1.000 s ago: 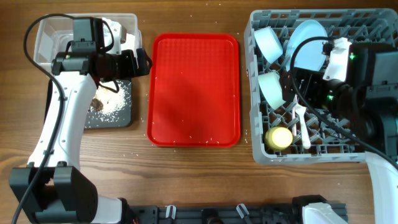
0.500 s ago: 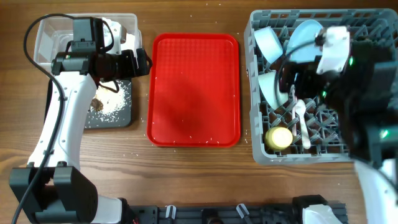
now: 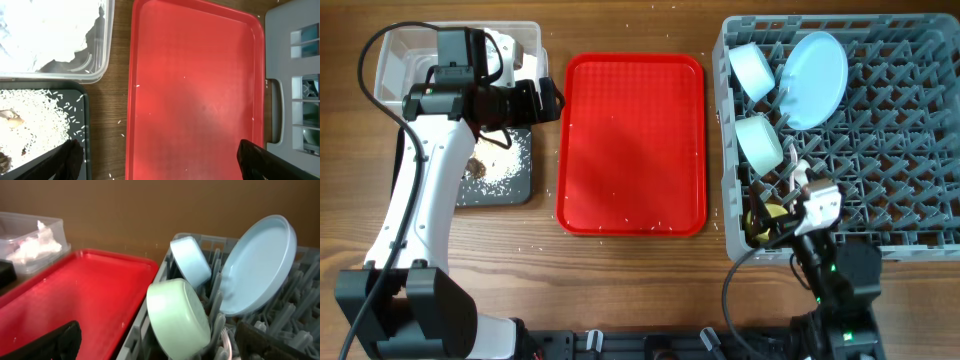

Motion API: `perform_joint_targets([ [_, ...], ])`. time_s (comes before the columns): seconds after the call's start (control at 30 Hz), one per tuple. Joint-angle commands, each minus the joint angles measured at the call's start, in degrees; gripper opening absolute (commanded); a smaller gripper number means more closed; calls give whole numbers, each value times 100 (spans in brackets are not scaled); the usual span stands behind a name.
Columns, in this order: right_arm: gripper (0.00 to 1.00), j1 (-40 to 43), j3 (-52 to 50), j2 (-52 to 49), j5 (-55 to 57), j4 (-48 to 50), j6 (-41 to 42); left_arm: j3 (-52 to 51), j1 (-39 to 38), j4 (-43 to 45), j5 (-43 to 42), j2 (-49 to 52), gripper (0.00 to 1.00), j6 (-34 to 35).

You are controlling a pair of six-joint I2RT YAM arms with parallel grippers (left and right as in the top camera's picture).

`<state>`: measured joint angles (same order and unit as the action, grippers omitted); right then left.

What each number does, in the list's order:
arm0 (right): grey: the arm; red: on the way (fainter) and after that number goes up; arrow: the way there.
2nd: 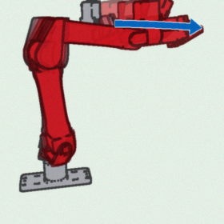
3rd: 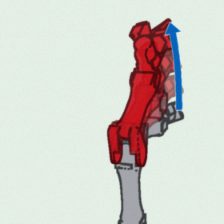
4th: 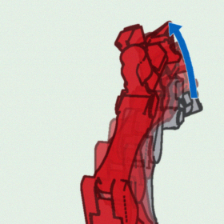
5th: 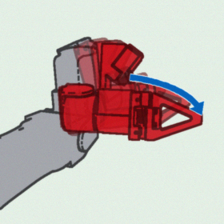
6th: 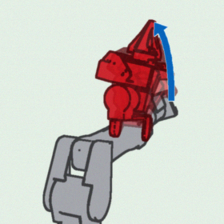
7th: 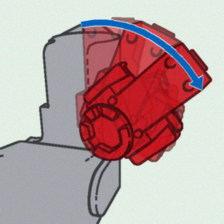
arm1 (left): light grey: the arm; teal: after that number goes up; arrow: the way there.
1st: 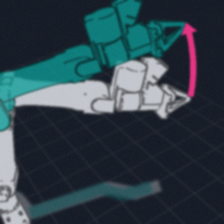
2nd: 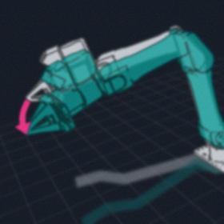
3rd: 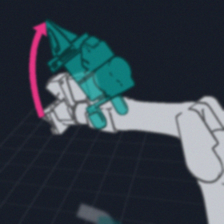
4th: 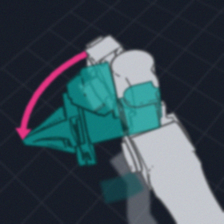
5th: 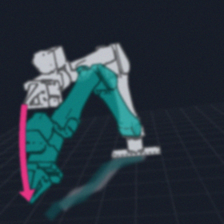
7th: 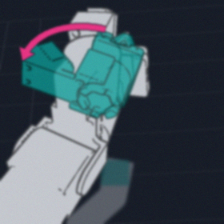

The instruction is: Sort waste into correct bins and load items into the dishwasher rack

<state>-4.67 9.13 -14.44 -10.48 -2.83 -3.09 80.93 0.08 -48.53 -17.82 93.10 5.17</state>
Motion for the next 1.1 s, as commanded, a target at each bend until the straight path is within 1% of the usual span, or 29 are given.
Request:
perform_joint_targets([
  [0.0, 100, 98, -511, 649, 28, 409, 44, 7, 15, 7, -9, -83, 100, -26],
  [0.13, 100, 155, -804, 970, 28, 640, 11, 7, 15, 7, -9, -83, 100, -28],
  [0.23, 100, 153, -881, 1281, 33, 356, 11, 7, 15, 7, -9, -83, 100, -28],
  [0.3, 100, 153, -881, 1429, 144, 367, 7, 7, 15, 7, -9, -83, 100, -28],
  [1.07, 100, 153, -881, 1416, 140, 354, 63, 7, 15, 7, -9, -83, 100, -28],
])
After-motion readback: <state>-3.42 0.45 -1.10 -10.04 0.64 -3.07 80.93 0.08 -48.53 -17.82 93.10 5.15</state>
